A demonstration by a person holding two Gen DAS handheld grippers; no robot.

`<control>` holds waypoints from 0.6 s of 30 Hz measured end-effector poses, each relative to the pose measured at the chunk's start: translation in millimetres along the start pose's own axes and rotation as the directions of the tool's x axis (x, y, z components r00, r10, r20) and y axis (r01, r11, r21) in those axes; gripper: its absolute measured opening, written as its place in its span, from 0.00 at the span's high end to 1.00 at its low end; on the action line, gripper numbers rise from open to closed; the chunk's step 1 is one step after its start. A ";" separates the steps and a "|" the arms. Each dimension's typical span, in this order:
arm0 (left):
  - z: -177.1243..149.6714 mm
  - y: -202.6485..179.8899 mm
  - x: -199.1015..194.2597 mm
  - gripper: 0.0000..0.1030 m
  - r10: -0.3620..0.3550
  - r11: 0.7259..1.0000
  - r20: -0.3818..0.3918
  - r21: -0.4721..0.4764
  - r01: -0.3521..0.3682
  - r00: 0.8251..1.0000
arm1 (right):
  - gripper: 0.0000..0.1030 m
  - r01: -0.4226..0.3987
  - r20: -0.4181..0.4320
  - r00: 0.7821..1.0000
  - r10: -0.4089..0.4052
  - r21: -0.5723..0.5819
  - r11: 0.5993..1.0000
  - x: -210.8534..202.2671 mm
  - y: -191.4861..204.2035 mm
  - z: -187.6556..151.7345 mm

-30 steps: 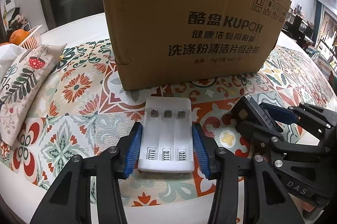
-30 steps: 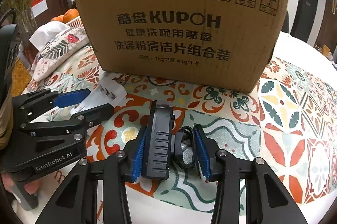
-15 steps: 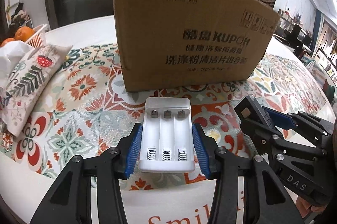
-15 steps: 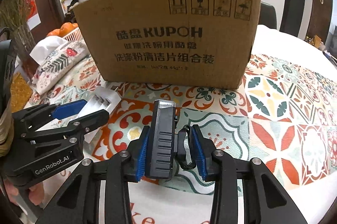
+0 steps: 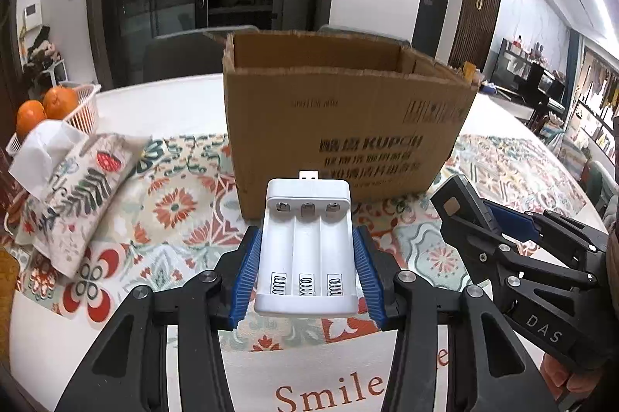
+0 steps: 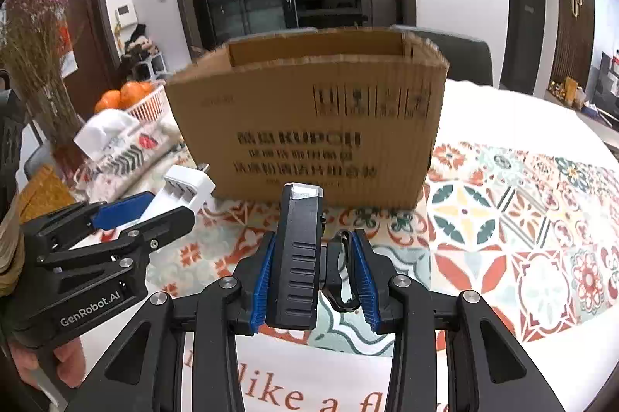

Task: Organize rigid objects
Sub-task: 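Carry the battery tray with the left tool while the right tool carries the black device over the box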

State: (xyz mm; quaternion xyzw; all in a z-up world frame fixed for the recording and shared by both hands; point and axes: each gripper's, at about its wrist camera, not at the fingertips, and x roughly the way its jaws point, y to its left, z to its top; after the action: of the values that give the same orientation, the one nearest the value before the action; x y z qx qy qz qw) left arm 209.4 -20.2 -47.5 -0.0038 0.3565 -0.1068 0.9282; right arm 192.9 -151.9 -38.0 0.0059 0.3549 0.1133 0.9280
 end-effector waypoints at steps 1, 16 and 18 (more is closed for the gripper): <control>1.5 0.2 -2.5 0.54 0.000 1.000 0.006 0.001 0.000 1.000 | 0.62 -0.001 0.007 1.000 0.001 -0.001 1.000 -1.5 2.6 2.0; 29.2 -2.8 -43.3 0.54 0.001 1.000 0.117 0.020 -0.004 0.993 | 0.62 0.005 0.133 0.991 -0.005 0.000 1.000 -43.0 13.2 29.9; 34.1 -3.0 -46.7 0.54 -0.001 1.000 0.128 0.022 -0.002 0.992 | 0.62 0.004 0.145 0.989 -0.004 0.000 1.000 -47.0 13.7 34.1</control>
State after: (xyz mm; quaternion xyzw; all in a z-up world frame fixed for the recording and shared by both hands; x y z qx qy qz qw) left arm 197.7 -16.1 9.0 -0.0001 0.2949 -0.1099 0.9492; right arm 178.6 -146.3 19.7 0.0132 0.2867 0.1109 0.9515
